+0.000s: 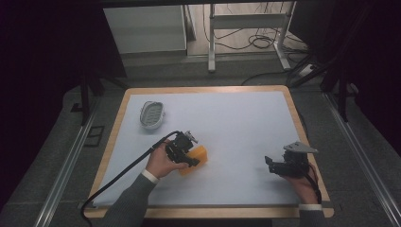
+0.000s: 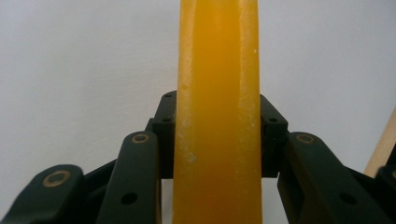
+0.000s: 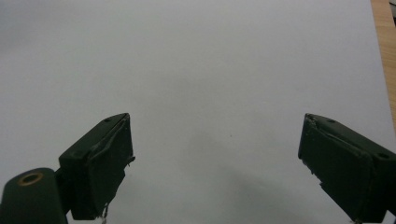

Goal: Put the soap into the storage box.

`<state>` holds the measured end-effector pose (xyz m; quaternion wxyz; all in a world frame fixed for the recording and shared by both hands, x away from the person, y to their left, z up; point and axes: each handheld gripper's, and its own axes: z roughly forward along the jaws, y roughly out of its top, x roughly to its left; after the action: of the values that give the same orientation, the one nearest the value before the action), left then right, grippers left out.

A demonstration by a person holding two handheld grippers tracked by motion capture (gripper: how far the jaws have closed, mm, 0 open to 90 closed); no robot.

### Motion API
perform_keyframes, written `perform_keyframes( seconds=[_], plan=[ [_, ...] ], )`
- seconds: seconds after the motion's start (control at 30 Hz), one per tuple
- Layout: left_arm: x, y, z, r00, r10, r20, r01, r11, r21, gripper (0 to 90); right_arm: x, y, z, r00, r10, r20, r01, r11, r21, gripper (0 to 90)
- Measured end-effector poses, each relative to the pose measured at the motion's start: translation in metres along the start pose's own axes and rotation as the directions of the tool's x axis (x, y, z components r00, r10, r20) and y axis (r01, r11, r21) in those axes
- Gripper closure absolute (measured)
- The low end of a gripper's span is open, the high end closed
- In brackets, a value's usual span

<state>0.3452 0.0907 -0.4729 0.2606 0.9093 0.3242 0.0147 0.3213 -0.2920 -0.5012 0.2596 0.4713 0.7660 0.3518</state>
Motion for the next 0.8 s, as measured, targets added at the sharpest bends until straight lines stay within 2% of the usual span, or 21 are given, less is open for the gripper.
perform_keyframes(
  seconds=[0.1,0.27,0.33,0.47,0.63,0.8],
  plan=[
    [0.003,0.0,-0.008,0.9998,-0.013,-0.017,0.013,0.9992,-0.039,61.2,0.0,-0.001,0.002,1.0,-0.001,0.003,0.001,1.0,0.008,10.2],
    [0.008,-0.002,-0.016,0.9997,-0.022,-0.011,0.022,0.9985,-0.05,61.2,-0.001,-0.002,0.002,0.9999,0.003,0.012,-0.004,1.0,0.01,10.2],
    [0.01,-0.003,-0.02,0.9994,-0.025,-0.022,0.024,0.9978,-0.062,61.2,-0.001,-0.002,0.001,0.9996,0.009,0.025,-0.009,1.0,0.006,10.2],
    [0.015,-0.005,-0.03,0.9991,-0.041,-0.013,0.039,0.9955,-0.086,61.2,-0.002,-0.002,0.002,0.9997,0.012,0.021,-0.012,1.0,0.005,10.2],
    [0.02,-0.005,-0.035,0.9985,-0.05,-0.02,0.048,0.9947,-0.091,61.2,-0.002,-0.003,0.002,0.9998,0.013,0.018,-0.013,1.0,0.008,10.3],
    [0.022,-0.005,-0.033,0.998,-0.058,-0.024,0.056,0.9948,-0.085,61.2,-0.002,-0.003,0.003,0.9997,0.014,0.019,-0.014,1.0,0.009,10.3]
  ],
)
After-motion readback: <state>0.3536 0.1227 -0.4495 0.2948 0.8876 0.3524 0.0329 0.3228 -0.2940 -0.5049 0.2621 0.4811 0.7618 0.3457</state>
